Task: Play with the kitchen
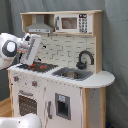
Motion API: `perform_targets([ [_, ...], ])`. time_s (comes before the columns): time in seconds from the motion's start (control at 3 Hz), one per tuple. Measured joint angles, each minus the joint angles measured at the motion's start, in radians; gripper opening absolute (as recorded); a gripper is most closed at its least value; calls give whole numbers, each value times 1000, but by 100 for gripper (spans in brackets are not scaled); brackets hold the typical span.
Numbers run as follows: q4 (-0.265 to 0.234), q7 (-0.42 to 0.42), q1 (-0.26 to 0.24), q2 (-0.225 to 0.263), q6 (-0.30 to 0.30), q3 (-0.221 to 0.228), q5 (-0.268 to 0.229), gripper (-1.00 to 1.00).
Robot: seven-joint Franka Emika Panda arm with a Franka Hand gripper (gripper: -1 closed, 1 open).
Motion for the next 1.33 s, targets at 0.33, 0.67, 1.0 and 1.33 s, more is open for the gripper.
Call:
perform_targets([
  [0.33, 33, 1, -63, 31, 0, 17, 74, 100],
  [0.67, 31, 13, -109, 50, -69, 22, 126, 100],
  [1.0, 28, 50, -124, 65, -163, 22, 143, 100],
  [1.33, 27, 68, -180, 119, -224, 22, 165, 100],
])
